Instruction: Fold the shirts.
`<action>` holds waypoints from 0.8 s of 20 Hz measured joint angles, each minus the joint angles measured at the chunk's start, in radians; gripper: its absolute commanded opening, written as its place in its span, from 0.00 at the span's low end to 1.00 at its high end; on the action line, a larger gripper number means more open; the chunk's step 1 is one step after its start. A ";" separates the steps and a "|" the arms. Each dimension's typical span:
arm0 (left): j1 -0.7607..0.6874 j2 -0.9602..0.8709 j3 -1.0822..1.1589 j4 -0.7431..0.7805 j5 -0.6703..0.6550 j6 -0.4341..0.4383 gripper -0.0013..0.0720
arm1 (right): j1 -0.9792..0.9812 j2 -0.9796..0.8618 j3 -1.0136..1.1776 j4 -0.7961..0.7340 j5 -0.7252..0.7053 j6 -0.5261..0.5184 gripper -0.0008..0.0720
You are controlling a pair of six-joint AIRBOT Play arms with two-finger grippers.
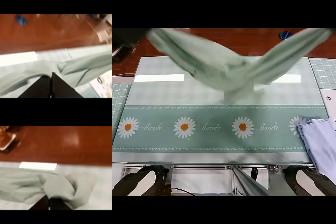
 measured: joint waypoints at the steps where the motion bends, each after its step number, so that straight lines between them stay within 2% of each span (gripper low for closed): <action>1: 0.033 0.029 0.042 -0.003 0.000 -0.006 0.04 | 0.000 0.023 0.053 -0.015 0.003 0.003 0.04; 4: 0.144 0.142 0.116 0.013 -0.002 -0.018 0.04 | 0.000 0.122 0.142 -0.100 0.018 0.018 0.04; 8: 0.240 0.309 0.147 0.174 0.020 -0.076 0.04 | 0.000 0.260 0.181 -0.250 0.053 0.048 0.04; 13: 0.214 0.435 0.117 0.502 0.023 -0.206 0.04 | 0.000 0.401 0.096 -0.426 0.130 0.101 0.04; 16: 0.153 0.446 -0.008 0.578 0.014 -0.259 0.04 | 0.000 0.473 -0.093 -0.454 0.158 0.121 0.04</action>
